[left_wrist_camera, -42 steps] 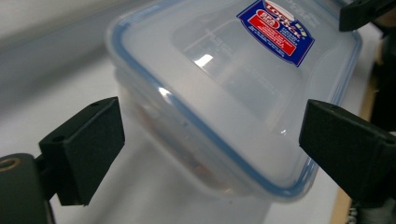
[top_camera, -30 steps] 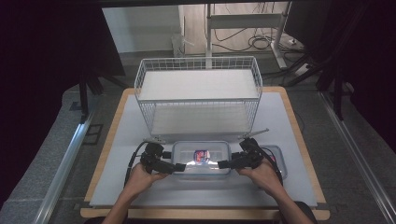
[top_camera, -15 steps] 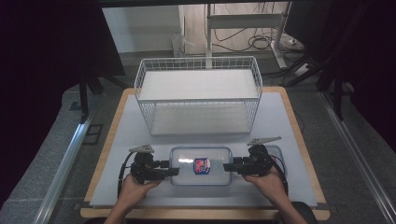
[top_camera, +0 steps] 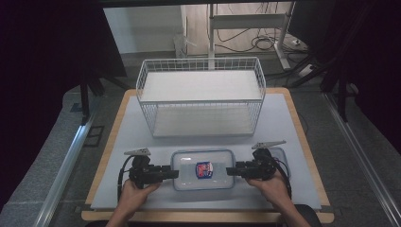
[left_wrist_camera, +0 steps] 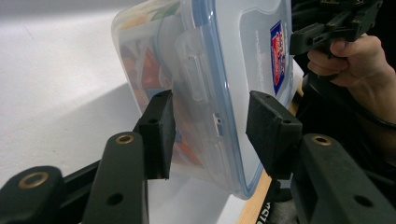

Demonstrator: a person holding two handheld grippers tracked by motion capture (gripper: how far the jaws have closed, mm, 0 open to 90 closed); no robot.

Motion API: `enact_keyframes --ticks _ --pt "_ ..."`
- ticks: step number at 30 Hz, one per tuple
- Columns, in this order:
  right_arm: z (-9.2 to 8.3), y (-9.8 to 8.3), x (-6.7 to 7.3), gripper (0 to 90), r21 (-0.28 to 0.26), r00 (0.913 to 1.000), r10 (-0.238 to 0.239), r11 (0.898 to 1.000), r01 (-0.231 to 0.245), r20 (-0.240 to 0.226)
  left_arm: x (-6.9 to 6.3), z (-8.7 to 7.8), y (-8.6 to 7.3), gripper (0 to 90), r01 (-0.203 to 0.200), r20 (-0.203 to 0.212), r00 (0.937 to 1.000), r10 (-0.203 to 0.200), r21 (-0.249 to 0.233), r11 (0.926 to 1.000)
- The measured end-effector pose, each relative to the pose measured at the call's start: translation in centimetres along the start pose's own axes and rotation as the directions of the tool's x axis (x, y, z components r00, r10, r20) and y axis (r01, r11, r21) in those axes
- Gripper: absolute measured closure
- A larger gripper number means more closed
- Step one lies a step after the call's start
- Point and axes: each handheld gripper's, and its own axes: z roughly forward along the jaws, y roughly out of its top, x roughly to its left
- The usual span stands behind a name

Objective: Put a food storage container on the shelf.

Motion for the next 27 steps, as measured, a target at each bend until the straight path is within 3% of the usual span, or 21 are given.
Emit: enact_keyframes --ticks 3,11,15,20,27 --pt "-0.3 -0.2 -0.4 51.6 -0.005 0.9982 0.049 0.999 -0.049 -0.035 0.0 0.0 0.1 54.0 0.02 0.005 0.9998 -0.02 -0.011 0.9997" --pt "-0.4 -0.3 -0.4 52.8 -0.016 0.9965 0.072 0.997 -0.073 -0.041 0.3 0.1 0.3 54.7 0.055 0.01 0.9985 -0.055 -0.03 0.998" --pt "-0.4 -0.1 -0.1 52.9 -0.017 0.9993 0.035 0.999 -0.035 -0.017 0.1 0.1 0.7 54.4 0.041 -0.016 0.999 -0.042 -0.025 0.9988" --pt "-0.6 0.3 0.1 52.8 -0.034 0.9996 0.026 0.999 -0.026 -0.015 -0.1 -0.2 1.2 54.3 0.027 -0.02 0.9994 -0.028 -0.036 0.999" --pt "-1.3 1.7 0.8 52.8 -0.056 0.9997 -0.023 0.998 0.023 -0.007 -0.8 -0.9 2.5 54.2 -0.019 -0.035 0.9992 0.017 -0.068 0.9975"
